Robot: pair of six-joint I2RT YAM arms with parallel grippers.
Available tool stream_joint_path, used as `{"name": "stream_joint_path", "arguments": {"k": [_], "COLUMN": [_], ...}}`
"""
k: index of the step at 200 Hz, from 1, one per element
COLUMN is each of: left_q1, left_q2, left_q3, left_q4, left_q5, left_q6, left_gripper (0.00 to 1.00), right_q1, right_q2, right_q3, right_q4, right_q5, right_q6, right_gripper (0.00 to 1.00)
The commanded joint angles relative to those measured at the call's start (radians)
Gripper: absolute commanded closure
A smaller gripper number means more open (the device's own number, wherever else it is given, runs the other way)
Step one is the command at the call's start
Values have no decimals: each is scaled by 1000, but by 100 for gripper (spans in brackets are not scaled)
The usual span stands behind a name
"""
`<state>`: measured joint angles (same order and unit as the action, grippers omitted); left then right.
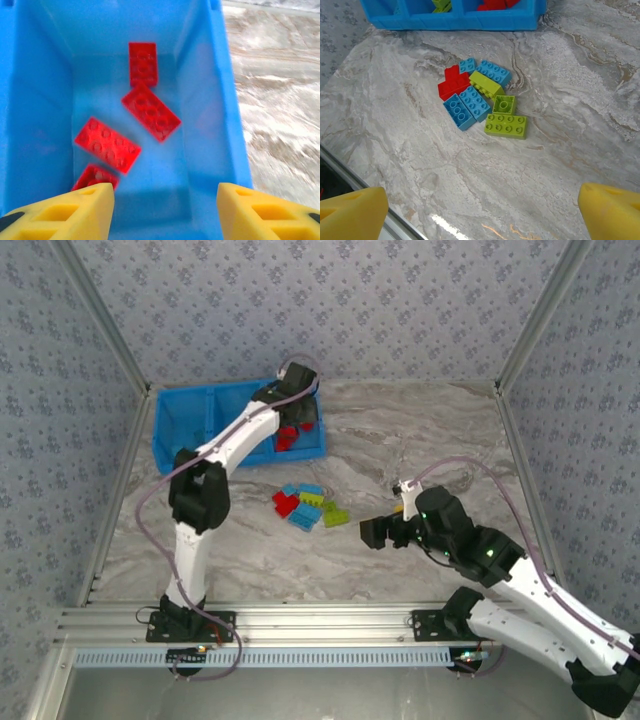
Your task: Sort the legos into containers by color
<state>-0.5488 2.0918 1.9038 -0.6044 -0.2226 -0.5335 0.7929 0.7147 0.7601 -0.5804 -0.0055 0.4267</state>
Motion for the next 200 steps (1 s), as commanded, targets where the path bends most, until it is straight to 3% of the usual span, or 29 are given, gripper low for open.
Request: {"name": "stream_joint_path", "arguments": {"k": [1,29,65,100,148,173,200], "left_q1": [-42,-111,-184,-204,-205,-204,-203], "left_q2": [-288,-622,-954,-1188,-1316,-1316,-1302], "left_q3": [-227,-533,-754,-919,-1099,-1140,-1157], "left_q4": [129,240,185,37,3,6,-9], "left_q5": [31,34,172,325,492,529,518], "left_q6": [-10,88,402,731,1088,1172,1194], "left_gripper": [44,45,44,24,1,1,1], "right_q1": [9,14,16,15,10,5,6], "right_q2": [51,168,403,631,911,1009,1058], "right_q3": [0,-11,20,48,164,207,231], "right_q4": [35,80,138,270,327,340,302], "right_q5": [26,0,-4,-20,-24,-39,37], "right_q6": [28,44,62,63,37,38,57], "right_gripper": [0,0,0,0,0,2,16]}}
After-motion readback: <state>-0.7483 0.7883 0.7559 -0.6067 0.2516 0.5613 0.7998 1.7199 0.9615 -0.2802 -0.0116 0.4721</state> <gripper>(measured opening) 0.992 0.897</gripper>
